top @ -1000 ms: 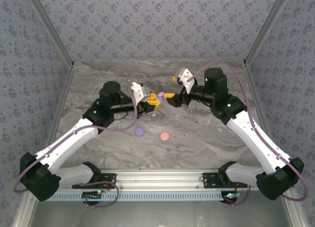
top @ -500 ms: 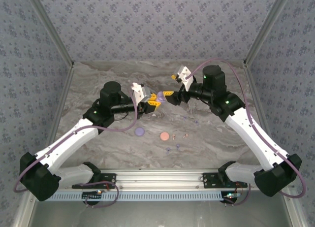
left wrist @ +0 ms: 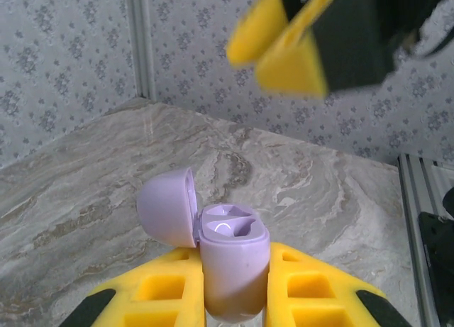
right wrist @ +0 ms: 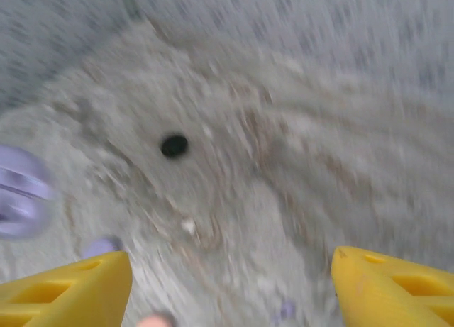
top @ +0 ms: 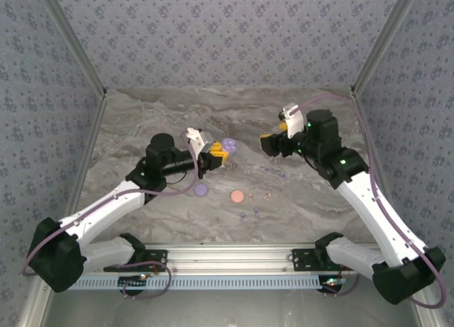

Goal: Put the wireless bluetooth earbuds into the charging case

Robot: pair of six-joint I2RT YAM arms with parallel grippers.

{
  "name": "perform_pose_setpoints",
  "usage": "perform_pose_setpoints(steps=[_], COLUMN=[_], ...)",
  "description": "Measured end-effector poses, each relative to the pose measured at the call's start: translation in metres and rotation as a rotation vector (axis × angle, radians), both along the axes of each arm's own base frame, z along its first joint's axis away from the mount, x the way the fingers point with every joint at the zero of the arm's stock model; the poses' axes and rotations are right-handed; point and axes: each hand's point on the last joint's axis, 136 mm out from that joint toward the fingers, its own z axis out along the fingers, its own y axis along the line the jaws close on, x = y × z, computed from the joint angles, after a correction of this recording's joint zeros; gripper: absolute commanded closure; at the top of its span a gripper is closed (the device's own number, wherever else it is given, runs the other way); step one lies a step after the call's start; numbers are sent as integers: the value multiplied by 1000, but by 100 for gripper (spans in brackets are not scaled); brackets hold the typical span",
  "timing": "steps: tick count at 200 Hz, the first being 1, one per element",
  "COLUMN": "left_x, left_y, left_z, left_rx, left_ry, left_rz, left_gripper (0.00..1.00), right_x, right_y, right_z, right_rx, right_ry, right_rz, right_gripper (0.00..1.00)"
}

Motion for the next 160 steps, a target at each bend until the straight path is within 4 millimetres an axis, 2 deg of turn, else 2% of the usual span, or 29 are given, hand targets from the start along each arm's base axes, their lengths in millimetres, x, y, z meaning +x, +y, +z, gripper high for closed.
perform_pose_setpoints(steps=[16, 30, 71, 111, 160], left_x=[0, 0, -1, -1, -2], left_y=[2, 4, 6, 6, 6], left_z=[3, 10, 19, 18, 19], left_rx=[-21, -40, -63, -62, -64], left_ry=[4, -5, -13, -11, -13], left_rz=[16, 24, 31, 30, 30], left_gripper=[100, 100, 100, 100, 100], right_x=[3, 5, 12, 25, 46], right_y=[-12, -19, -27, -25, -13], right_z=[-53, -88, -154, -198, -226], right_rx=[-46, -81, -145, -200, -211], right_ry=[181, 311, 536, 670, 747], right_rz=[-98, -169, -304, -366, -382], right_gripper=[32, 34, 43, 51, 54])
